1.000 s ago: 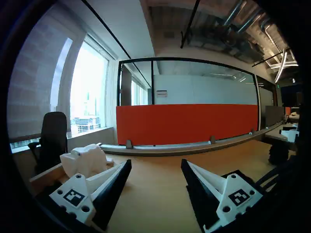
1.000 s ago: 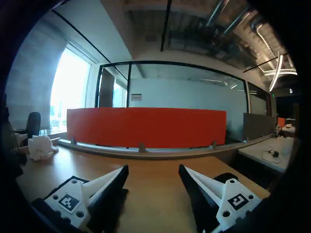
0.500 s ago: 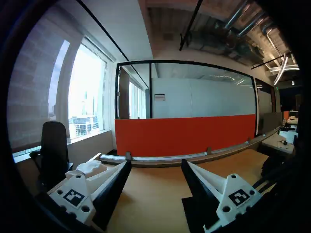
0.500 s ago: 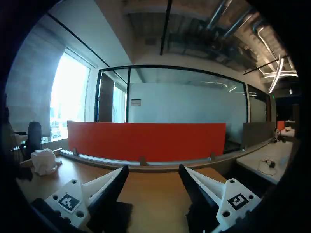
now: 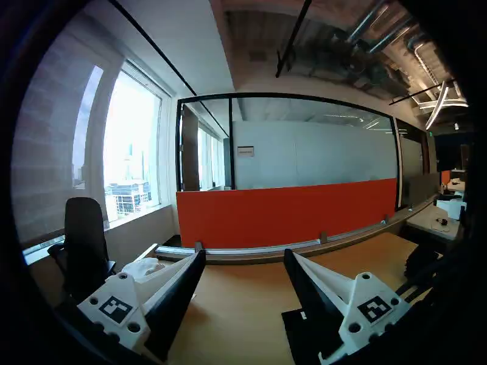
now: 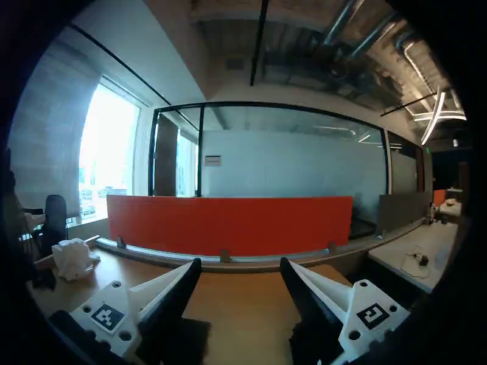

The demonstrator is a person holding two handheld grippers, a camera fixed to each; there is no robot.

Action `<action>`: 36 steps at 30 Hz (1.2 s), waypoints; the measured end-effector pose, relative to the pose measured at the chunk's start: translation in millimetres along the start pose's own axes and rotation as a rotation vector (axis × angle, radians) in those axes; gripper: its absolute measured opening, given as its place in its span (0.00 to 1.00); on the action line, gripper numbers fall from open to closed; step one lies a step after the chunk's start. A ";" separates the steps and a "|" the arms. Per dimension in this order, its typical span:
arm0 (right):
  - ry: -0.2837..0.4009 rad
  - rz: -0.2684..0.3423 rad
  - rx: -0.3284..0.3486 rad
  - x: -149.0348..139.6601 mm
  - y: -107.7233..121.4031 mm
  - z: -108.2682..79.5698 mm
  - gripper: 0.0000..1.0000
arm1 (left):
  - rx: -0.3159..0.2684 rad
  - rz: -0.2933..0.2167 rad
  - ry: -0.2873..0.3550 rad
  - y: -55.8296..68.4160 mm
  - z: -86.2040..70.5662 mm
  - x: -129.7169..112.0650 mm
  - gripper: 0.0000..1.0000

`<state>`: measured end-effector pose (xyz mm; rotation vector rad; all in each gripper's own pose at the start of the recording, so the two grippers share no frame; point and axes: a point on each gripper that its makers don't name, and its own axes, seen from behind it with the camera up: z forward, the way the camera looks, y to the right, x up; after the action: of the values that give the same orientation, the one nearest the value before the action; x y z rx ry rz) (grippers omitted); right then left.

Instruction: Fold towel

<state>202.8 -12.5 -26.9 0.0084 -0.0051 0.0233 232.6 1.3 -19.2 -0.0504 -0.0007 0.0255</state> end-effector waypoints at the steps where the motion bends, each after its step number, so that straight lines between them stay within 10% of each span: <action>1: 0.001 -0.001 0.002 1.5 -0.5 -0.1 1.00 | 0.000 0.004 -0.002 0.2 -0.9 0.2 0.94; 20: -0.017 -0.029 0.037 8.5 -11.4 1.5 1.00 | -0.068 0.018 -0.060 8.6 -3.4 -4.4 0.94; 36: -0.174 -0.170 0.299 -23.4 -57.3 -1.1 1.00 | -0.266 0.073 -0.174 49.3 -8.2 -30.8 0.94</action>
<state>180.8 -70.4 -28.6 0.3099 -0.1748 -0.1467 200.5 49.3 -29.9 -0.3138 -0.1762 0.1023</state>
